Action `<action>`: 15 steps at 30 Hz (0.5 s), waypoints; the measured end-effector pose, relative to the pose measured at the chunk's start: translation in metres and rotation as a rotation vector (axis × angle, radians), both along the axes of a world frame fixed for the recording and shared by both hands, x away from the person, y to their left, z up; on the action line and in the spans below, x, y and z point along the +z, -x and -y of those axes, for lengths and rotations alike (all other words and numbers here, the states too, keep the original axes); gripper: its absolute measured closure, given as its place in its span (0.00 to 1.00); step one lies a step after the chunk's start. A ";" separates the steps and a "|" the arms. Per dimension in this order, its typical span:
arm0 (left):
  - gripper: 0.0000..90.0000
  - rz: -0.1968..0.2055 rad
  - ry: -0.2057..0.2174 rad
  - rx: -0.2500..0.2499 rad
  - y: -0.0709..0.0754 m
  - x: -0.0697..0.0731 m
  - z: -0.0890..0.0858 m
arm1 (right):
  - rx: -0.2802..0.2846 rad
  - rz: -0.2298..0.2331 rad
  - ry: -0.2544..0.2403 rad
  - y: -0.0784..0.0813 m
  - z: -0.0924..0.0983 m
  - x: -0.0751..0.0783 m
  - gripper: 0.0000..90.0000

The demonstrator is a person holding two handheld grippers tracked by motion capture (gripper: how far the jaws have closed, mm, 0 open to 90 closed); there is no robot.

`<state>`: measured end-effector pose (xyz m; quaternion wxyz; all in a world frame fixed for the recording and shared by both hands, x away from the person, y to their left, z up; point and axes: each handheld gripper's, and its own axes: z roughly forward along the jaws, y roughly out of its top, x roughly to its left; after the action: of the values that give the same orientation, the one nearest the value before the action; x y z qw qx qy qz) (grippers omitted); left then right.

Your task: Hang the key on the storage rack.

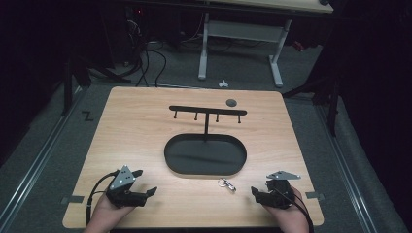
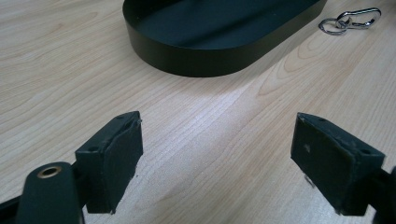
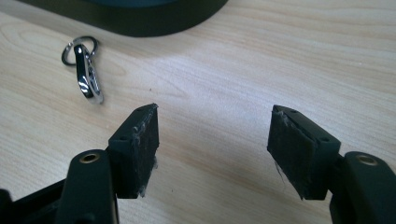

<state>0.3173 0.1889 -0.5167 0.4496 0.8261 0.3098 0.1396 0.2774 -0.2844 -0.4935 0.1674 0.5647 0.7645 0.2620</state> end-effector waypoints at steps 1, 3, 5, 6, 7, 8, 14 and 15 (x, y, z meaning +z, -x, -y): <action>0.19 0.002 0.000 0.000 0.000 0.000 0.000 | 0.011 -0.017 0.013 -0.001 0.000 0.001 0.38; 0.19 0.006 0.000 -0.003 0.000 0.001 0.001 | 0.011 -0.029 0.013 -0.001 -0.001 0.001 0.38; 0.19 0.008 -0.001 -0.006 0.000 0.001 0.001 | 0.018 -0.046 0.024 -0.002 -0.001 0.002 0.38; 0.19 0.009 -0.002 -0.009 0.000 0.001 0.001 | 0.022 -0.052 0.029 -0.002 -0.002 0.002 0.38; 0.19 0.007 -0.001 -0.009 0.000 0.001 0.000 | 0.029 -0.060 0.033 -0.003 -0.002 0.002 0.38; 0.19 0.005 0.000 -0.012 0.000 0.001 0.000 | 0.027 -0.073 0.035 -0.003 -0.002 0.002 0.38; 0.19 0.001 -0.001 -0.028 0.000 0.001 0.002 | 0.080 -0.130 0.068 -0.006 -0.013 0.004 0.37; 0.19 0.003 -0.002 -0.028 0.000 0.001 0.002 | 0.080 -0.130 0.068 -0.006 -0.013 0.004 0.37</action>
<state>0.3174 0.1868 -0.5161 0.4513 0.8306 0.2973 0.1347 0.2832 -0.2719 -0.4900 0.1258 0.5433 0.8042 0.2053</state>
